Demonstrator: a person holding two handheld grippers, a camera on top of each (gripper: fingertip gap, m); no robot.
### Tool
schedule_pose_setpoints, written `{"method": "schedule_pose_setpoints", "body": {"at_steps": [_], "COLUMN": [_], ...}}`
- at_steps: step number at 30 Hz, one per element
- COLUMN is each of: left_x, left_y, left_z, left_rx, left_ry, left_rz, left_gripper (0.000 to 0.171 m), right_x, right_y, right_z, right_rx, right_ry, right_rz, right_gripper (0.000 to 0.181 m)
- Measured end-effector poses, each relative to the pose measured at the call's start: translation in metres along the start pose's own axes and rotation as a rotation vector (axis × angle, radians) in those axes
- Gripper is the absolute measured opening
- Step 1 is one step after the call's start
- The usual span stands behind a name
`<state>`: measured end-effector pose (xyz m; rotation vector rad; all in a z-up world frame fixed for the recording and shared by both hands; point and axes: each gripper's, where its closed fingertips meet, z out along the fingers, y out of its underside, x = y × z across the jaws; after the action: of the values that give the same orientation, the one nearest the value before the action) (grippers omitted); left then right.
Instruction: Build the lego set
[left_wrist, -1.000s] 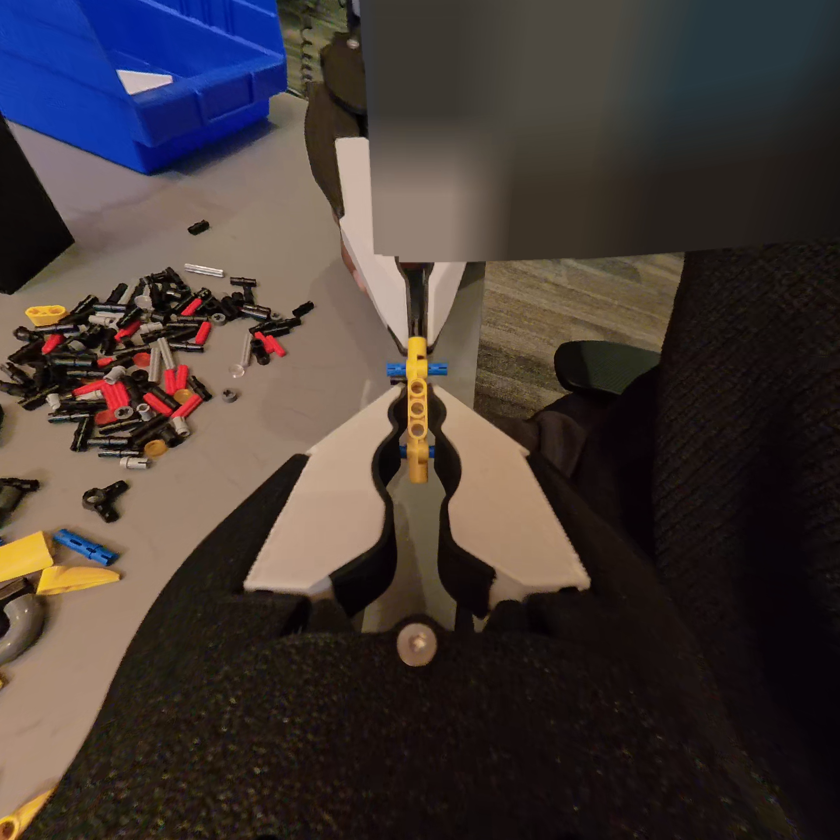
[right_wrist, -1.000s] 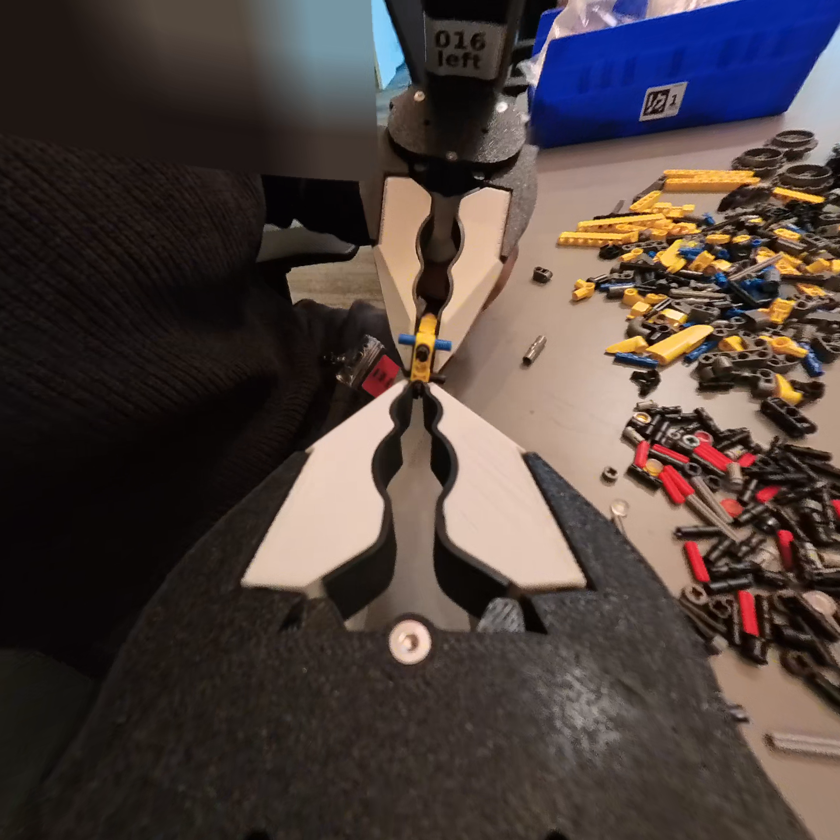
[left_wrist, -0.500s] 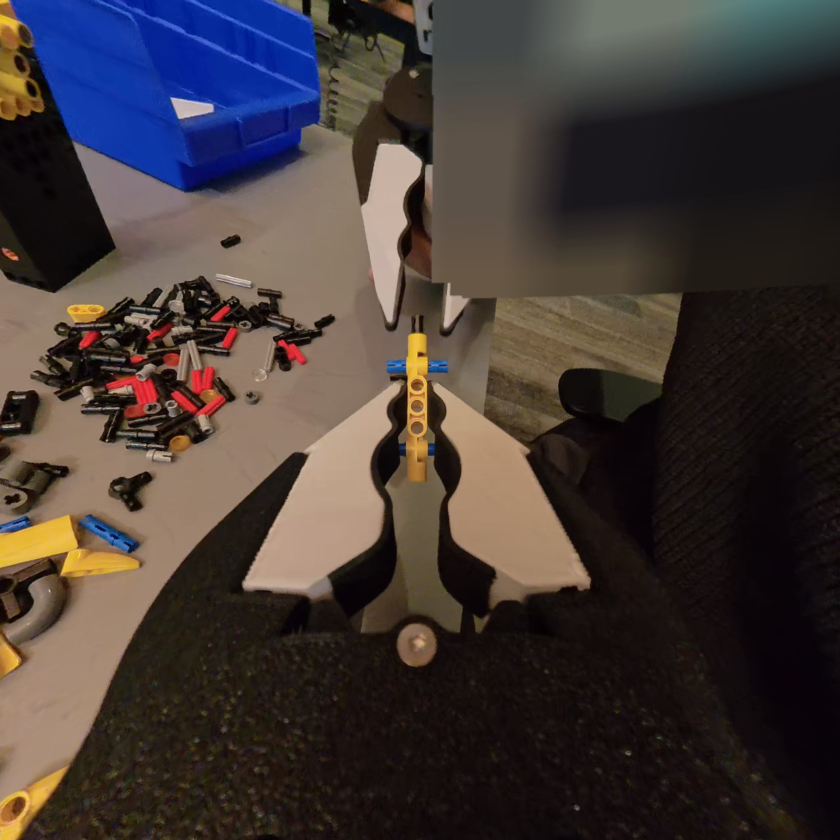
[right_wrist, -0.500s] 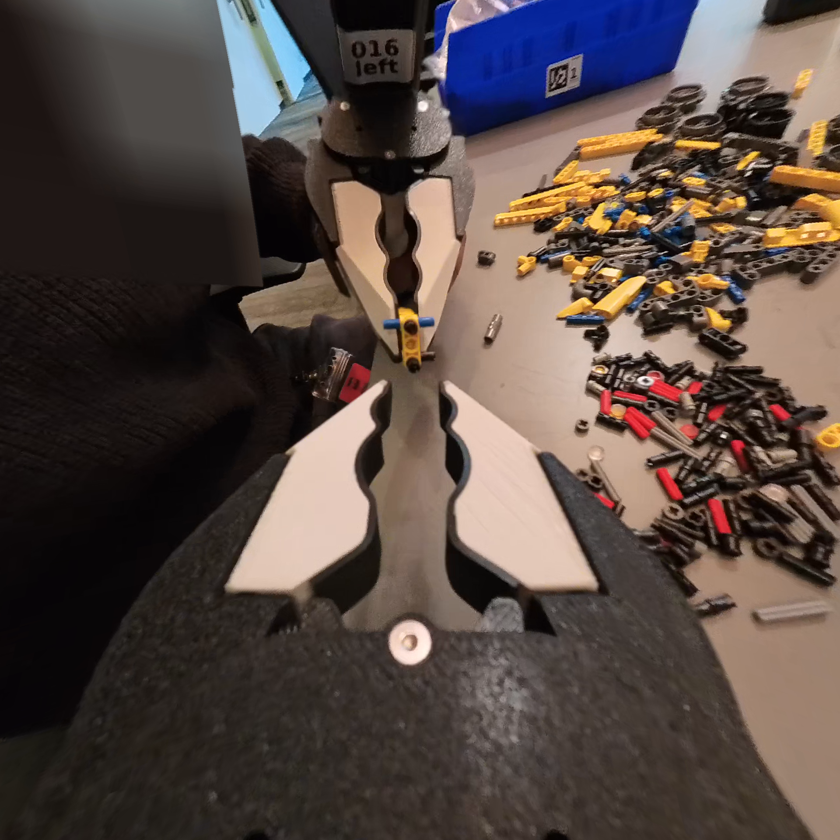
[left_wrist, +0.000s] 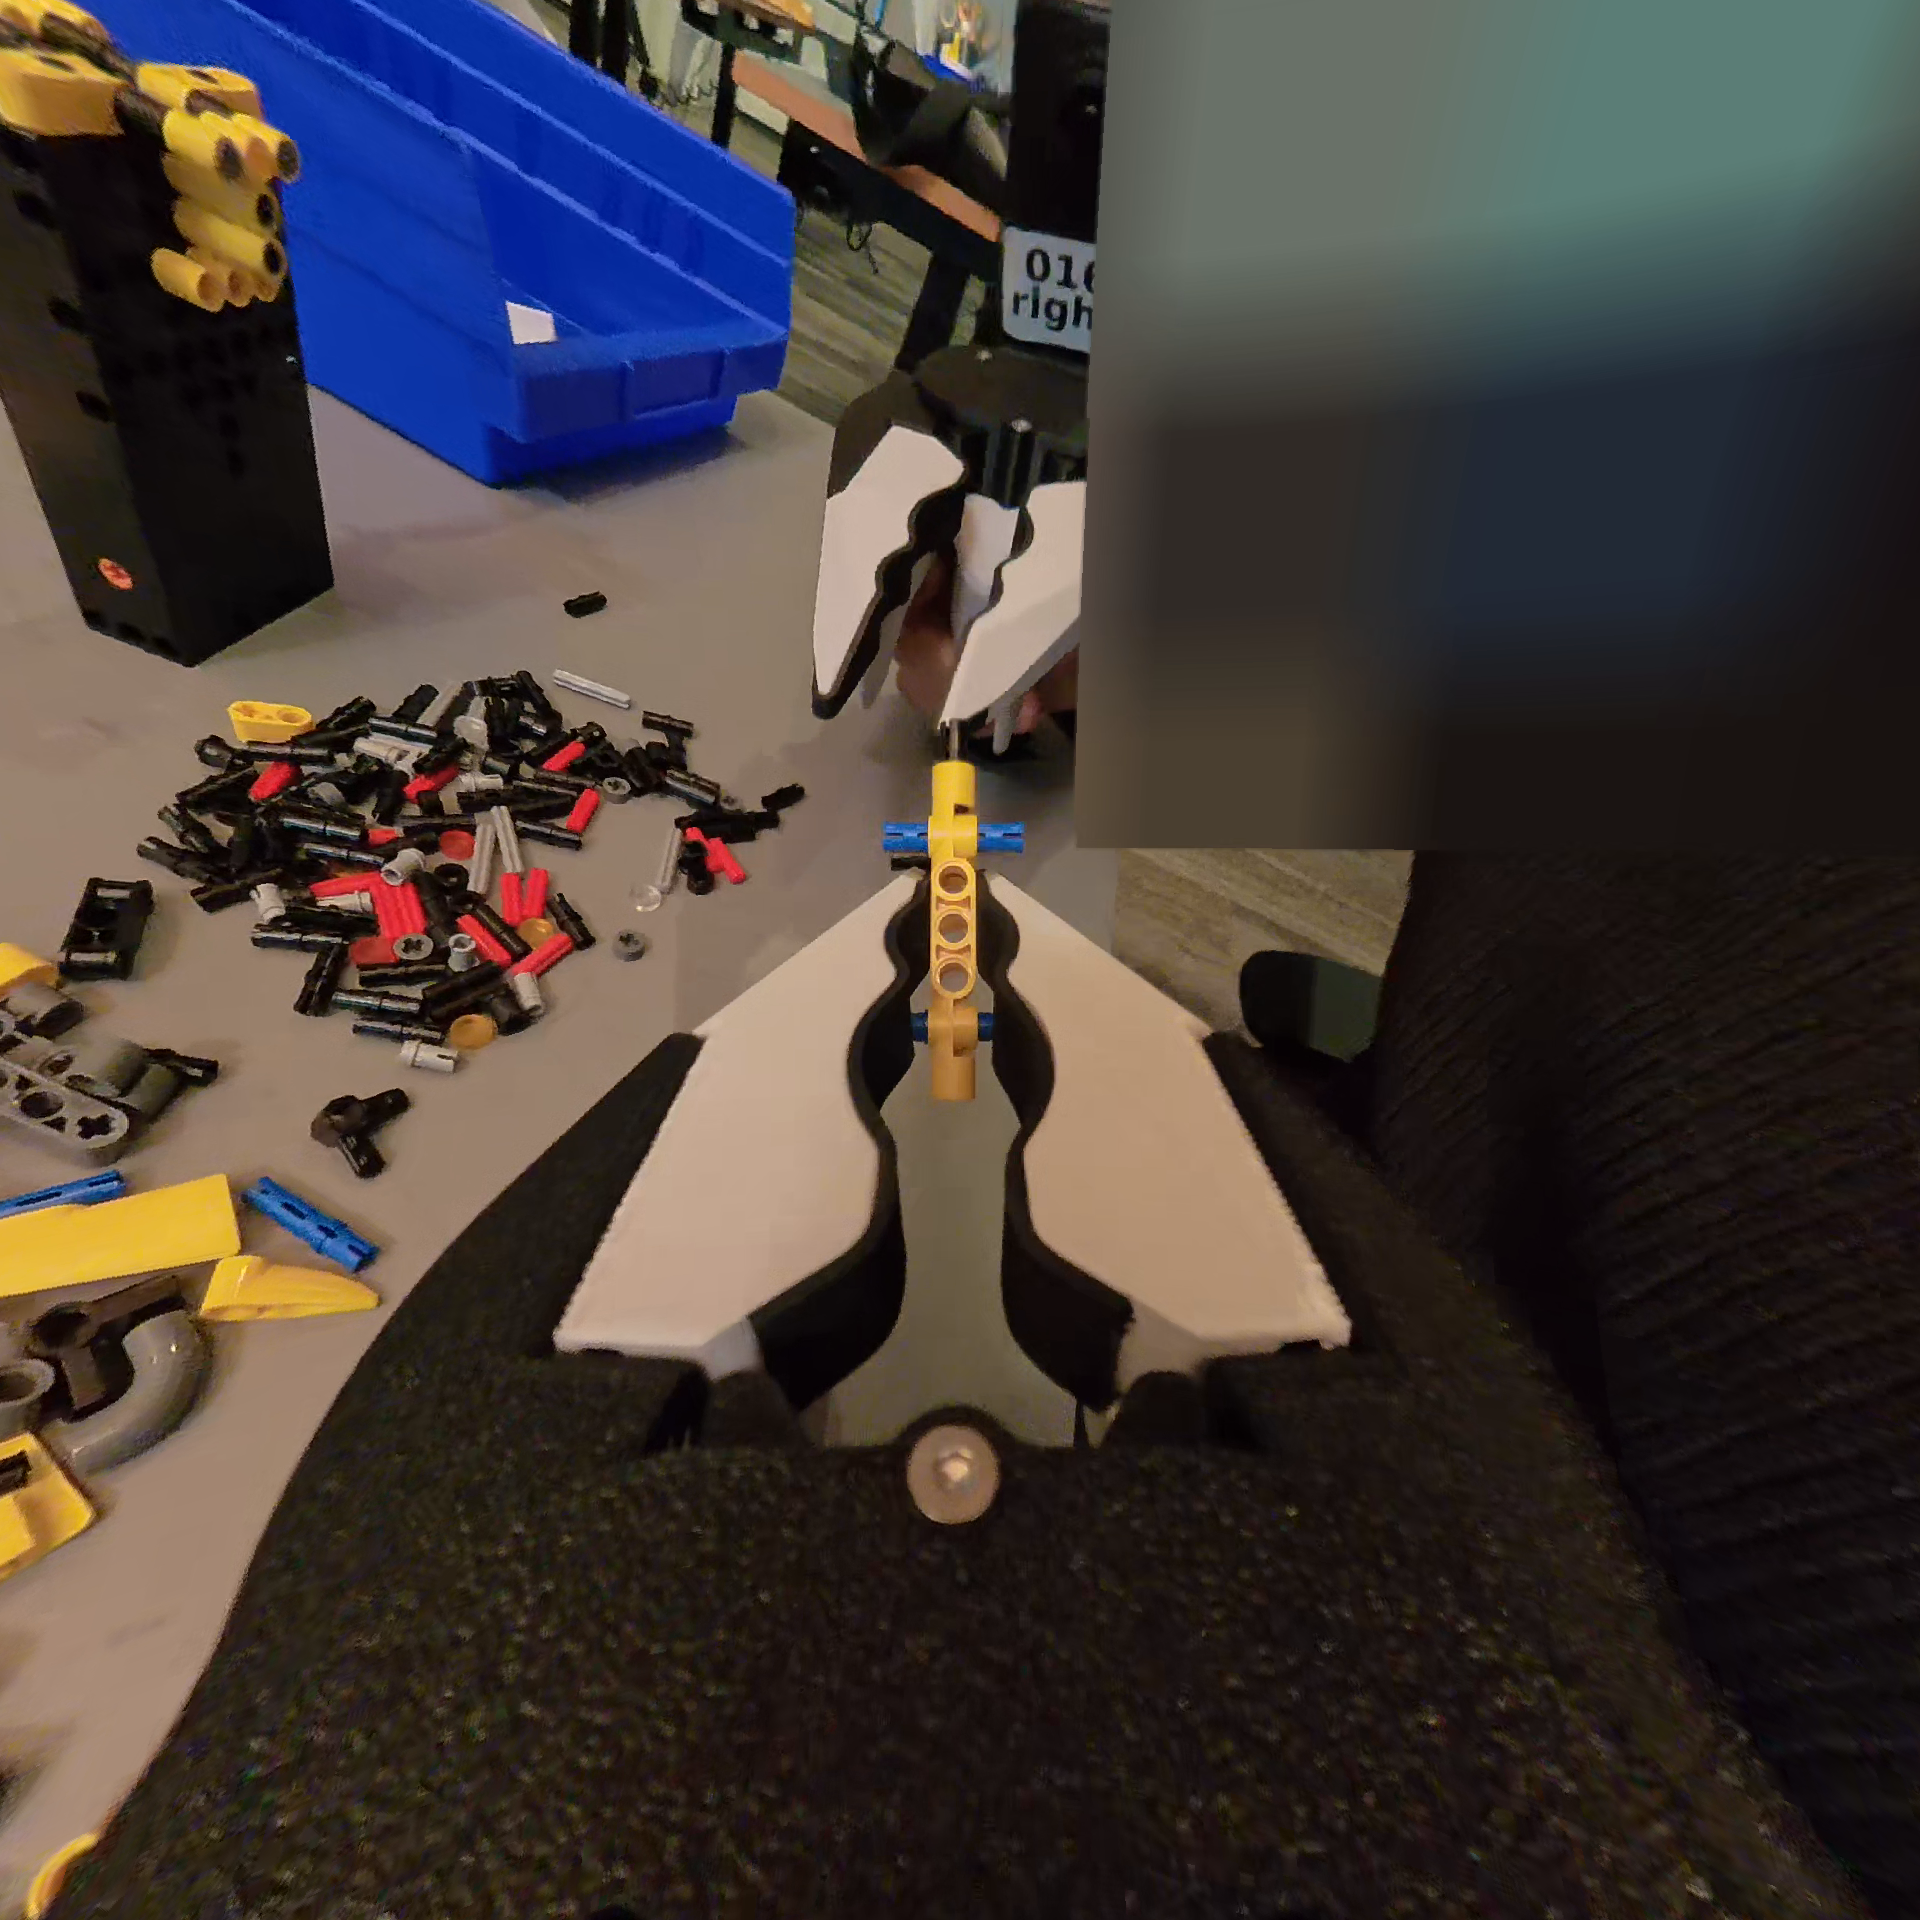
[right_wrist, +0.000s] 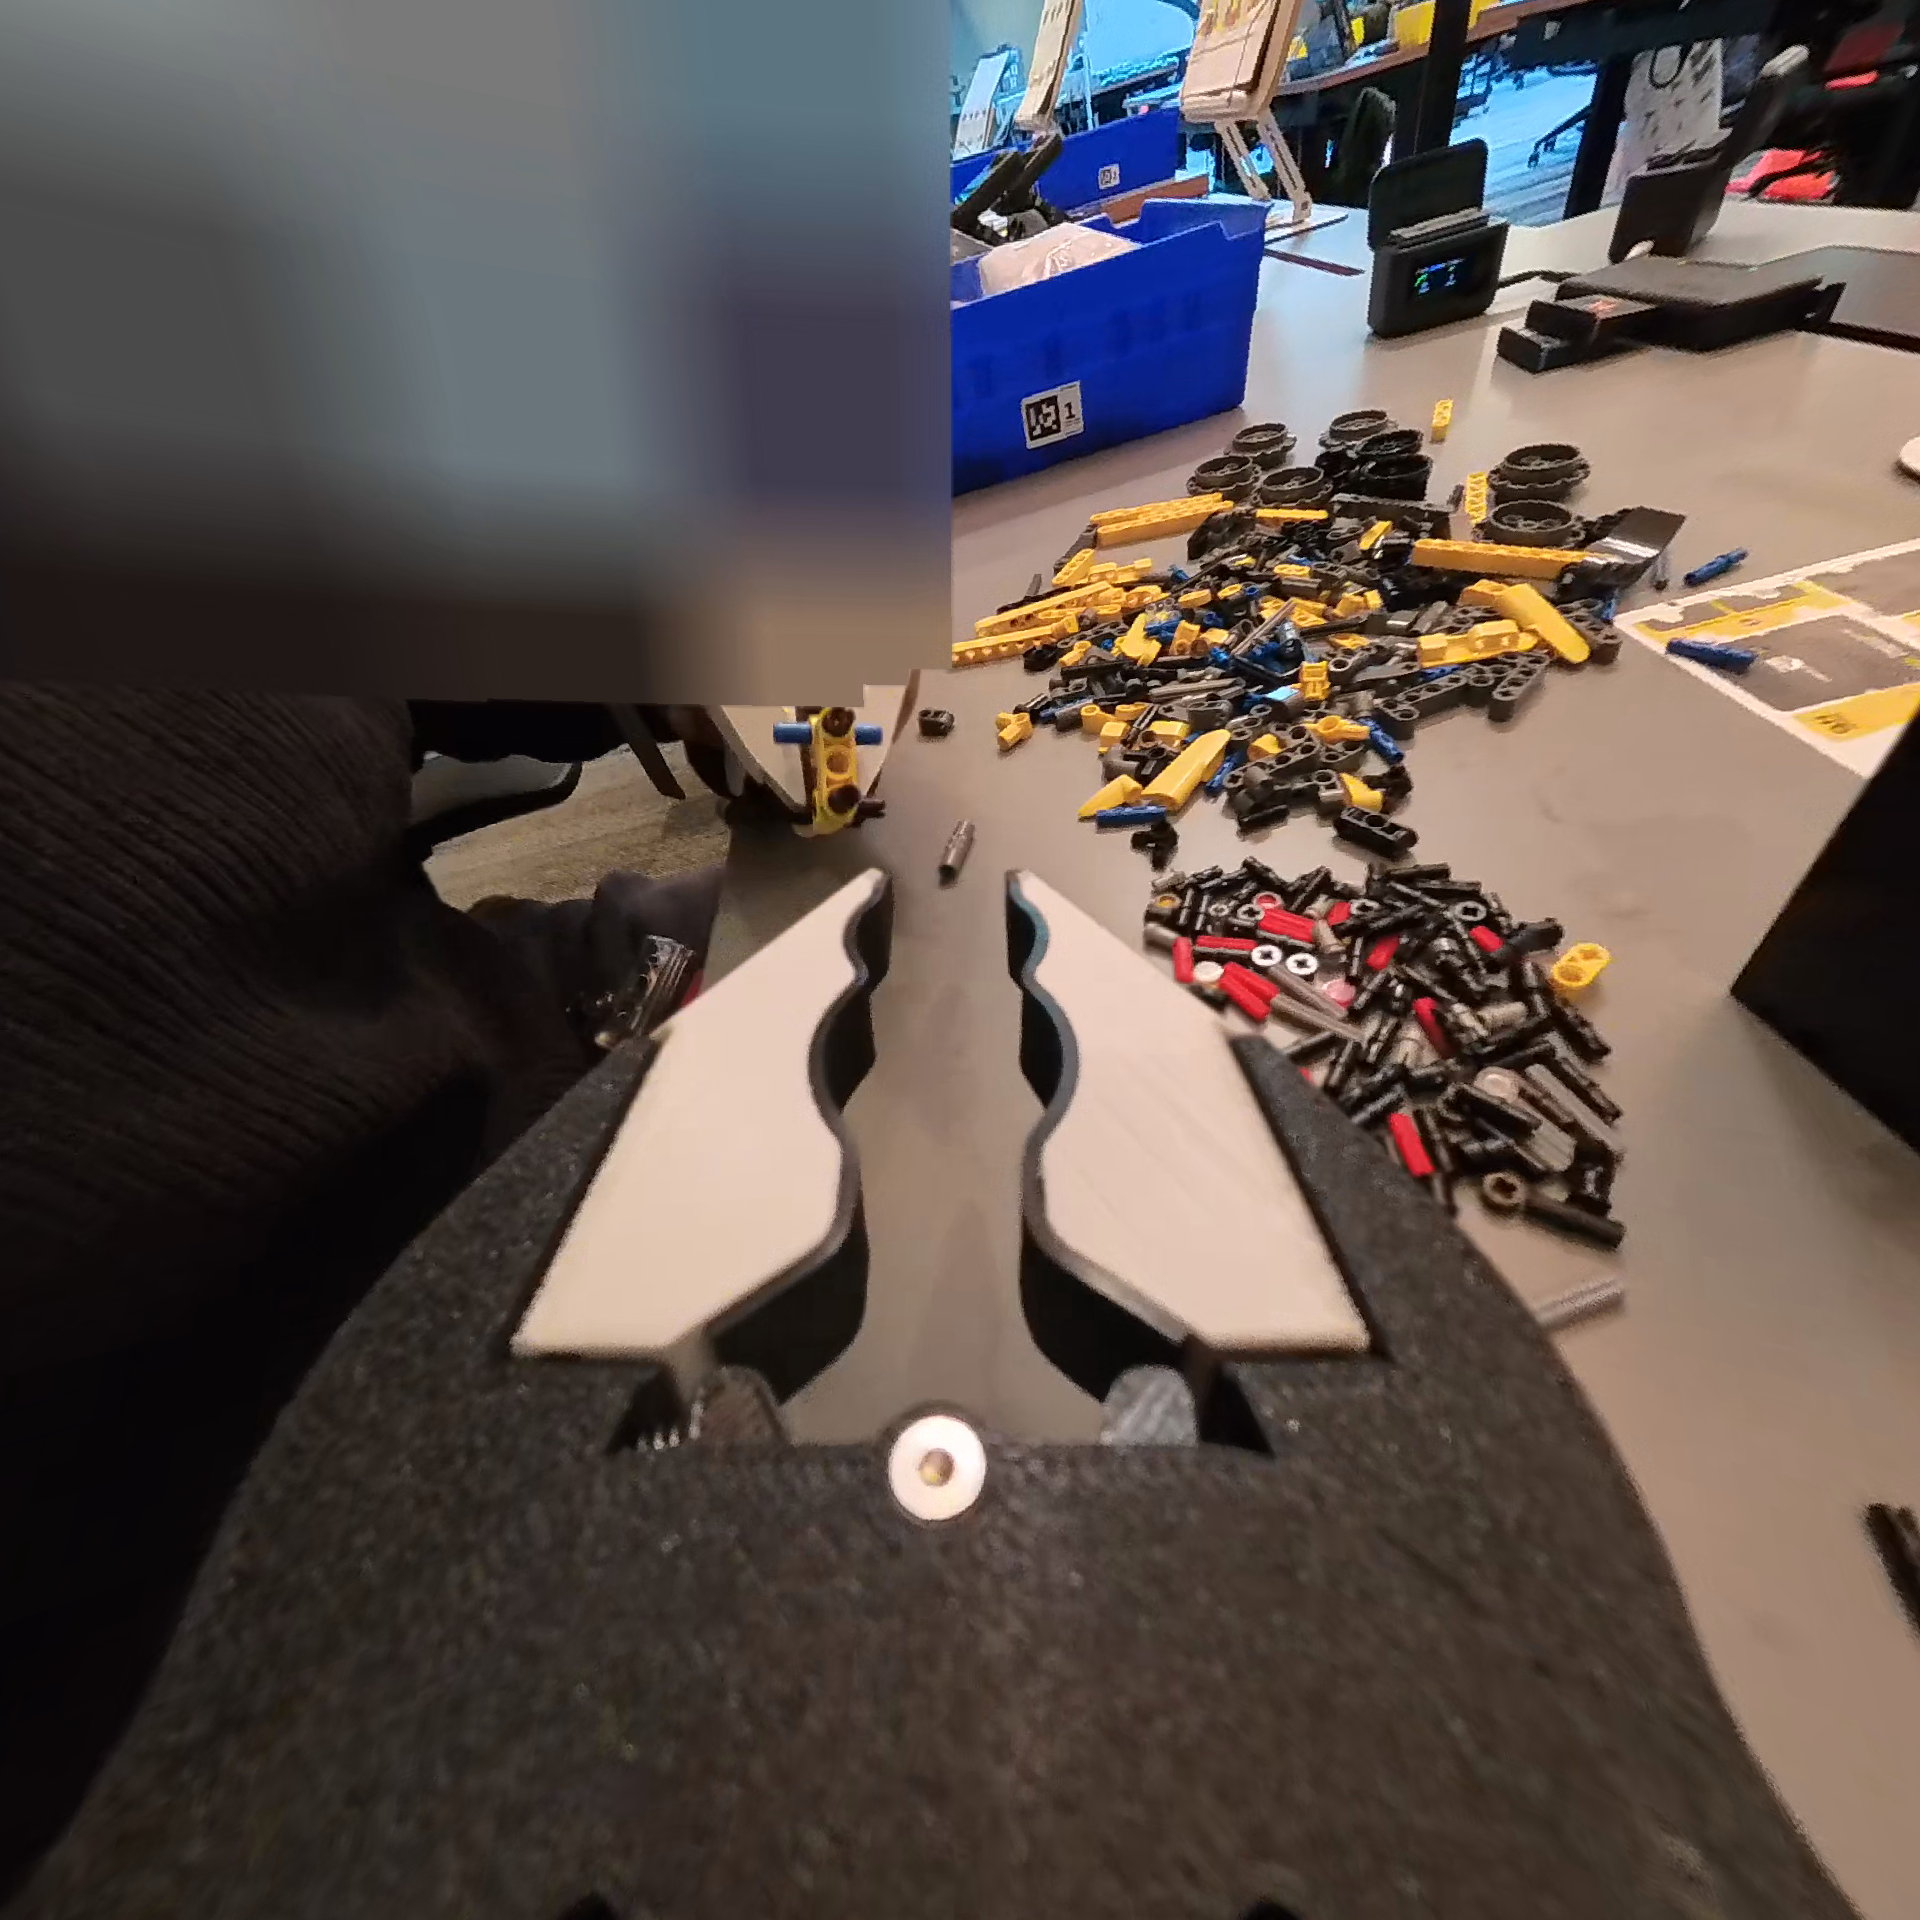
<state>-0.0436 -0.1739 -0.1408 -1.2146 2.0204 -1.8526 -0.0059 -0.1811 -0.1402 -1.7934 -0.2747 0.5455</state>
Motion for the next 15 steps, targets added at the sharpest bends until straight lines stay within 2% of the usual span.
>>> {"method": "schedule_pose_setpoints", "body": {"at_steps": [6, 11, 15], "left_x": [-0.012, -0.017, -0.011], "left_y": [-0.02, -0.038, -0.049], "left_z": [-0.006, -0.014, -0.02], "left_rx": [0.105, 0.253, 0.317], "left_ry": [0.097, 0.205, 0.253], "left_rz": [-0.213, -0.464, -0.543], "left_gripper": [0.007, 0.006, 0.005], "right_x": [0.015, 0.022, 0.023], "right_y": [-0.009, -0.026, -0.033], "right_z": [0.004, 0.0, -0.005], "right_rx": [0.043, 0.177, 0.238], "right_ry": [0.012, 0.041, 0.054], "right_rz": [0.019, 0.043, 0.054], "right_gripper": [0.021, 0.021, 0.021]}}
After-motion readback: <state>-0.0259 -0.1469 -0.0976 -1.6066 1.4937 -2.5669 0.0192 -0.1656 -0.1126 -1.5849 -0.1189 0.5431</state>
